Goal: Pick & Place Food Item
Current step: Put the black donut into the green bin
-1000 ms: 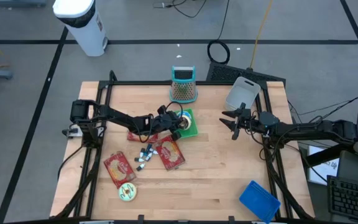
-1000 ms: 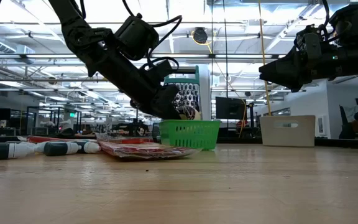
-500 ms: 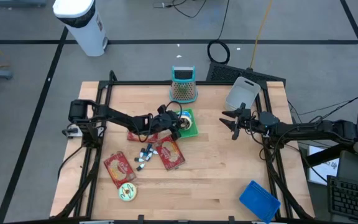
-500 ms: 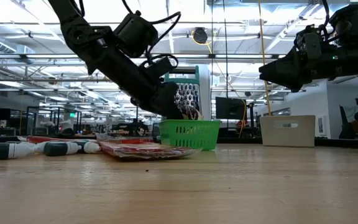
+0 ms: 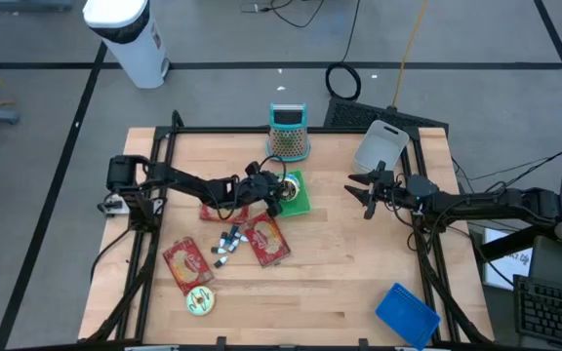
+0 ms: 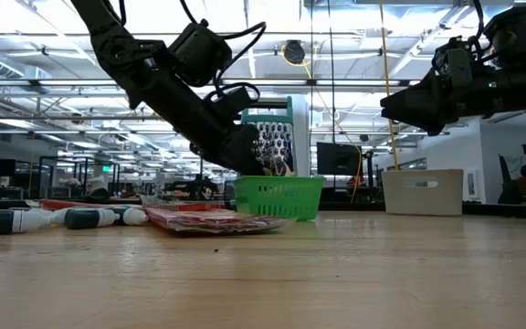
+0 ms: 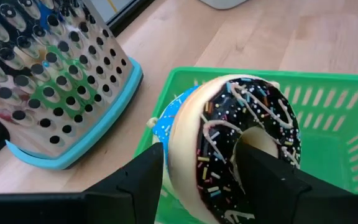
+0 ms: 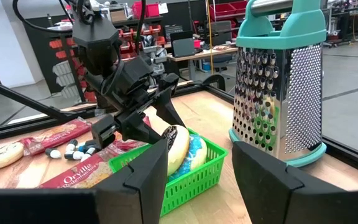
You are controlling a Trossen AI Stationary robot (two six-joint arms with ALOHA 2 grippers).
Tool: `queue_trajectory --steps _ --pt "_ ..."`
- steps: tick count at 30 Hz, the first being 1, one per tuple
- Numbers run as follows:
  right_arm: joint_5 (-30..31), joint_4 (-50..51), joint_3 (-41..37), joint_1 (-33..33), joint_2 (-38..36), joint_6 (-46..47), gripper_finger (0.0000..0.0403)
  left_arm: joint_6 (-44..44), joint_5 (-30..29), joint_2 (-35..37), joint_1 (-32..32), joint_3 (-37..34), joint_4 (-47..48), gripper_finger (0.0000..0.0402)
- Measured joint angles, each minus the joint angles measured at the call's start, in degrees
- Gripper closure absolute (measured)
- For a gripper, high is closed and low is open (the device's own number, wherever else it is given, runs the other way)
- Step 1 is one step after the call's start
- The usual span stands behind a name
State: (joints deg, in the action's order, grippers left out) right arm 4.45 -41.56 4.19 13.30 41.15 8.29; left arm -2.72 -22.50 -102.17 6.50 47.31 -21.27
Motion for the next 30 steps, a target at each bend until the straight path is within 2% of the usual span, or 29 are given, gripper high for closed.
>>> queue_trajectory --steps 9,18,25,30 --pt "0.0 0.02 0.0 -0.02 0.02 0.0 0.0232 -0.69 0.04 0.0 -0.02 0.0 0.1 0.0201" --pt "0.0 0.02 0.0 -0.01 0.01 0.0 0.0232 -2.62 5.72 0.0 1.01 0.0 0.16 0.0165" --pt "0.0 0.16 0.0 0.0 0.0 0.01 0.0232 -1.91 5.97 0.71 1.96 0.0 0.93 0.0133" --pt "0.0 0.27 0.0 -0.02 0.02 0.01 0.0232 0.78 5.95 4.29 2.51 0.01 4.05 0.0121"
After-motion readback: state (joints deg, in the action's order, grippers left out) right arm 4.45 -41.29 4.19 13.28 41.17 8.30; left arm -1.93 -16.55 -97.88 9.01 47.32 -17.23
